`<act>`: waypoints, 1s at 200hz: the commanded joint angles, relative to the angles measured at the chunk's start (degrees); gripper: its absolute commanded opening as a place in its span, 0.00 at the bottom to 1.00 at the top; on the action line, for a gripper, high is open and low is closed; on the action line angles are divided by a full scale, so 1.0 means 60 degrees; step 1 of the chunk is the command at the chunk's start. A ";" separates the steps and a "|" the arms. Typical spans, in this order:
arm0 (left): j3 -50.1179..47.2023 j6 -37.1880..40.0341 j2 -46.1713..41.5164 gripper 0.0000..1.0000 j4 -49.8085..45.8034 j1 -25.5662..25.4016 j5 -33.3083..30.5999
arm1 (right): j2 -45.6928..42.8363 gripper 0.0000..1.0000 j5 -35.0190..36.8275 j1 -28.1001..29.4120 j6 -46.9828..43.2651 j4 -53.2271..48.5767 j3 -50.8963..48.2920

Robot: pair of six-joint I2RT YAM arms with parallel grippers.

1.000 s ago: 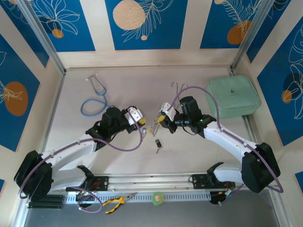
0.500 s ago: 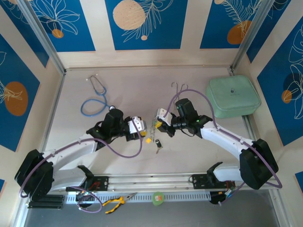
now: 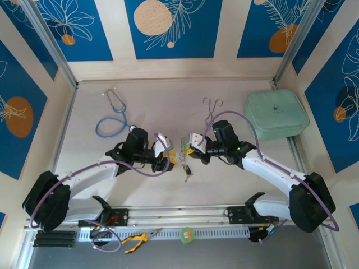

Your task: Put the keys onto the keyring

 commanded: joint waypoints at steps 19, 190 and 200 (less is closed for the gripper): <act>-0.0142 -0.1680 0.0205 0.48 0.1286 0.0213 0.1534 | -0.0574 0.00 -0.0540 0.0046 -0.0897 0.0357 -0.0174; 0.0264 -0.2338 0.0948 0.38 0.1747 0.0343 0.2515 | -0.0331 0.00 -0.0305 0.0438 -0.1090 0.0760 -0.0216; 0.0266 -0.2339 0.0915 0.37 0.1744 0.0351 0.2570 | -0.0317 0.00 -0.0250 0.0440 -0.1129 0.0745 -0.0228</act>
